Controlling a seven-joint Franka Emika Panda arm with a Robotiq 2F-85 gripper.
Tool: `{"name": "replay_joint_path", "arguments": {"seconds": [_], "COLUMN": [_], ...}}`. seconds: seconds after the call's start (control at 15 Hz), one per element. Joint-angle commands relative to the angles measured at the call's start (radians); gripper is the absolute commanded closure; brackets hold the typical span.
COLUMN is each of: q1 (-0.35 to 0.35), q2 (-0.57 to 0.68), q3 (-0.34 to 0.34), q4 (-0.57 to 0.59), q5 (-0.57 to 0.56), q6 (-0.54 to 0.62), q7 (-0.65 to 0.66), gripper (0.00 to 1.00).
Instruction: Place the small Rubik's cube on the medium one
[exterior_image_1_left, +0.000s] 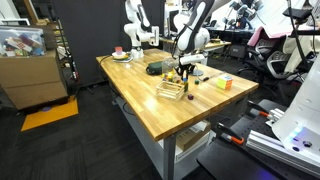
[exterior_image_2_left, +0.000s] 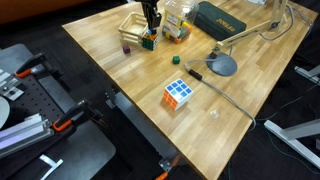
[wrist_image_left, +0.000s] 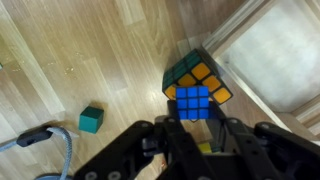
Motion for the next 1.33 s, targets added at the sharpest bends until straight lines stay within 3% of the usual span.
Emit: {"name": "replay_joint_path", "arguments": {"seconds": [0.0,0.13,0.2,0.27,0.67,0.87,0.93,1.27], "q1": [-0.034,-0.036,-0.04,-0.038,-0.023,0.005,0.001,0.006], "q2": [0.03,0.036,0.036,0.036,0.009,-0.033,0.018,-0.017], "q3": [0.034,0.039,0.045,0.046,0.058,0.043,0.045,0.045], "q4": [0.045,0.053,0.052,0.048,-0.017,-0.09,-0.022,-0.066], "q5": [0.054,0.065,0.072,0.073,0.07,0.046,0.059,0.057], "q6": [0.019,0.018,0.018,0.017,0.046,0.071,0.031,0.045], "q7": [-0.062,-0.077,-0.089,-0.095,-0.11,-0.098,-0.087,-0.086], "gripper": [0.92,0.91,0.42,0.41,0.02,0.0,0.0,0.0]}}
